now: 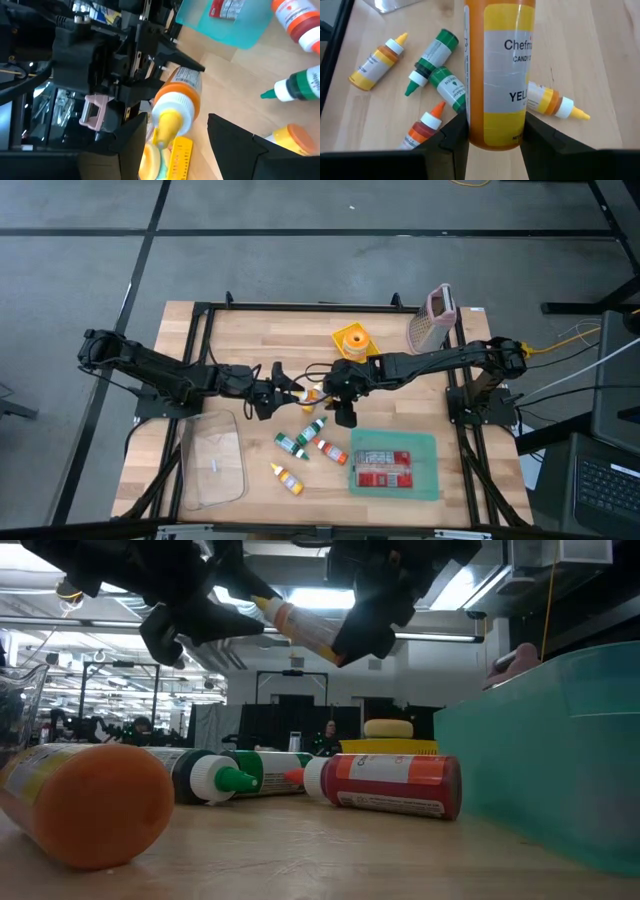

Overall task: Pick & Place Food Item
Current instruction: Put the top right yellow food coloring bottle into the transparent bin

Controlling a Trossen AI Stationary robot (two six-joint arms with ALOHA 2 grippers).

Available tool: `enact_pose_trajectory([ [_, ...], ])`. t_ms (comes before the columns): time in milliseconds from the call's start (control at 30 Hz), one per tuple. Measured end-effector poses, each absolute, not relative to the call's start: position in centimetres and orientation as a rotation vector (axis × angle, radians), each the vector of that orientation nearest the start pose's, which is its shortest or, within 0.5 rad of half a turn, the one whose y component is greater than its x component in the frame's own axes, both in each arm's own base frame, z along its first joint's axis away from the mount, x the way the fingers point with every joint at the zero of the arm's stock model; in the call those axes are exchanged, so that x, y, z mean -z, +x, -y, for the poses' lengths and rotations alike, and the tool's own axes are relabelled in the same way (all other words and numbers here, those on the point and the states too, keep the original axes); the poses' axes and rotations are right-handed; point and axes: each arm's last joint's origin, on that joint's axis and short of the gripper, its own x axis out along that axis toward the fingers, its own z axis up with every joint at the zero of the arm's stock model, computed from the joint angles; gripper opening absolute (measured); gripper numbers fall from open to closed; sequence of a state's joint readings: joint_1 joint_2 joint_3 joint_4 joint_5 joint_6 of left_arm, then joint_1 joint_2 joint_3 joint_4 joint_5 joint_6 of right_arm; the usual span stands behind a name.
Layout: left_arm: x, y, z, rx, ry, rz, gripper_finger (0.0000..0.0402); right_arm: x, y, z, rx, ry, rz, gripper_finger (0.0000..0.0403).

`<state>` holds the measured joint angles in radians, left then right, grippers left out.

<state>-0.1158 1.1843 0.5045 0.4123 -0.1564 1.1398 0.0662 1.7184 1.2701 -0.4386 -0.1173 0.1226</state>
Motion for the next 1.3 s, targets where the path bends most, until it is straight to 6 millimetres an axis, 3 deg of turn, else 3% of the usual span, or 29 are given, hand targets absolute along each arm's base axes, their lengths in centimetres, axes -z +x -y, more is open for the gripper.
enact_pose_trajectory([
  [500, -21.5, 24.1, 2.2, 0.167, 1.141, -0.228, 0.0197, -23.8, 36.6, -2.8, -0.135, 0.168, -0.894, 0.0138],
  [933, -21.5, 24.2, 0.5, 0.182, 1.076, -0.219, 0.0123, -23.8, 36.7, -2.9, -0.138, 0.168, -0.886, 0.0138],
  [1300, -21.6, 24.3, 1.2, 0.203, 1.094, -0.188, 0.0171, -23.8, 36.7, -2.9, -0.157, 0.177, -0.888, 0.0138],
])
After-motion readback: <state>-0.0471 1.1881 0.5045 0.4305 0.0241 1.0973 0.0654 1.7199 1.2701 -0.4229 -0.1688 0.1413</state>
